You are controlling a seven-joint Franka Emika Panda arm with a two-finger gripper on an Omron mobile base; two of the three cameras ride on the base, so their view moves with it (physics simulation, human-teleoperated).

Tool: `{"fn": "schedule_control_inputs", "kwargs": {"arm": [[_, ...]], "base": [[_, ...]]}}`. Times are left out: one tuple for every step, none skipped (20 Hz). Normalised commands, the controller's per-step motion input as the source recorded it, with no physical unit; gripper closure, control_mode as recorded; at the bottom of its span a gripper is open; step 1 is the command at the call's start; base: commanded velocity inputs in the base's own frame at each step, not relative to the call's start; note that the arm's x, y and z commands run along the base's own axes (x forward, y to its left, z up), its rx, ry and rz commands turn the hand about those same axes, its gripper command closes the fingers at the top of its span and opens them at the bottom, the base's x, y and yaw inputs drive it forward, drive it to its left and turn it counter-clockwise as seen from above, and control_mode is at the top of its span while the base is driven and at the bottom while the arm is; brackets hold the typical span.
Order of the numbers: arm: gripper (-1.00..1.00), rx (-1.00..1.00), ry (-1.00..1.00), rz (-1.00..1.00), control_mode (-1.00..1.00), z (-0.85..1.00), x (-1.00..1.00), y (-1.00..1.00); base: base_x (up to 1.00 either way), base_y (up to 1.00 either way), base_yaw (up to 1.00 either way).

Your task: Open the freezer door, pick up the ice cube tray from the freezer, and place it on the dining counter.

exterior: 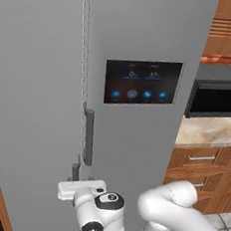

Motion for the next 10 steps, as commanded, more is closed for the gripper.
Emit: {"fn": "schedule_control_inputs", "kwargs": {"arm": [[-1.0, 0.0, 0.0, 0.0, -1.0, 0.0, 0.07, 0.35], [-1.0, 0.0, 0.0, 0.0, -1.0, 0.0, 0.07, 0.25], [-1.0, 0.0, 0.0, 0.0, -1.0, 0.0, 0.1, 0.0], [-1.0, 0.0, -0.01, 0.0, -1.0, -0.05, 0.07, 0.0], [-1.0, 0.0, -0.03, 0.0, -1.0, -0.14, 0.14, 0.0], [-1.0, 0.0, -0.03, 0.0, -1.0, -0.08, 0.17, 0.0], [-1.0, 0.0, -0.03, 0.0, -1.0, -0.09, 0.17, 0.0], [-1.0, 0.0, -0.02, 0.0, -1.0, -0.06, 0.2, 0.06], [-1.0, 0.0, -0.02, 0.0, -1.0, -0.08, 0.19, 0.14], [-1.0, 0.0, -0.01, 0.0, -1.0, -0.11, 0.25, 0.13]], "base": [[0.0, 0.0, 0.0], [0.0, 0.0, 0.0], [0.0, 0.0, 0.0], [0.0, 0.0, 0.0], [0.0, 0.0, 0.0], [0.0, 0.0, 0.0], [0.0, 0.0, 0.0], [0.0, 0.0, 0.0], [0.0, 0.0, 0.0], [0.0, 0.0, 0.0]]}}
